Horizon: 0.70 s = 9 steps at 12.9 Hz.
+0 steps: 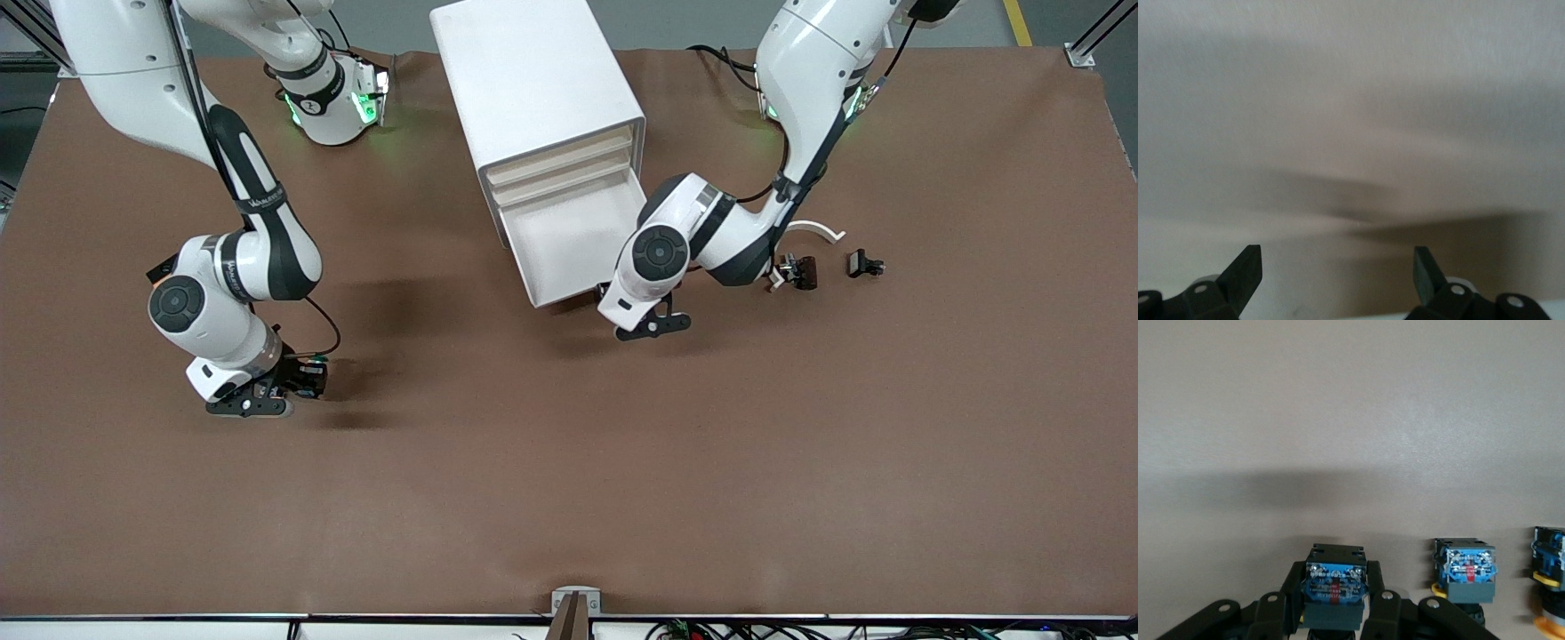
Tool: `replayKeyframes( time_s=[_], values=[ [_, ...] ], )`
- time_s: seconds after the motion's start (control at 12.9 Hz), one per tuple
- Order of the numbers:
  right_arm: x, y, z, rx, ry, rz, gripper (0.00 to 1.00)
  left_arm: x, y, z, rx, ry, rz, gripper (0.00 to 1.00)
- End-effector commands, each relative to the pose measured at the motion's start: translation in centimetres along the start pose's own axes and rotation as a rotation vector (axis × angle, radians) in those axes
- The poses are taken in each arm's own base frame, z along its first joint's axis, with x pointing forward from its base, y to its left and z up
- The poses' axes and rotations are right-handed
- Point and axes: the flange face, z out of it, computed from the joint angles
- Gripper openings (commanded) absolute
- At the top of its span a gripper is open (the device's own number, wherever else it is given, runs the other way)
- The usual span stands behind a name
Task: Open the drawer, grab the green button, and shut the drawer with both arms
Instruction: 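Close the drawer with the left gripper while the right gripper sets the button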
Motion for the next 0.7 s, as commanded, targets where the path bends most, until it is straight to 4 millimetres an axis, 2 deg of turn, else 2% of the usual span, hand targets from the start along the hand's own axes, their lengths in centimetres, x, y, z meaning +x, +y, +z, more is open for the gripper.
replayKeyframes(
  time_s=[0.0,0.39,0.46,0.54,0.62],
  values=[
    [-0.5,0.5,1.7,0.002,0.002,-0.014,0.0,-1.6,0.9,0.5,0.002,-0.03,-0.013,1.0],
    [-0.9,0.3,3.1,0.002,-0.01,-0.021,0.0,-6.1,3.7,1.9,0.004,-0.075,-0.008,1.0],
    [-0.9,0.3,3.0,0.001,-0.012,-0.02,0.23,-7.1,4.1,2.4,0.009,-0.087,-0.006,1.0],
    [-0.8,0.4,3.0,0.001,-0.015,-0.014,0.99,-8.2,4.3,2.9,0.014,-0.097,-0.003,1.0],
    [-0.4,0.4,2.2,0.003,-0.005,-0.006,1.0,-9.5,4.7,3.3,0.021,-0.109,0.0,1.0]
  ],
)
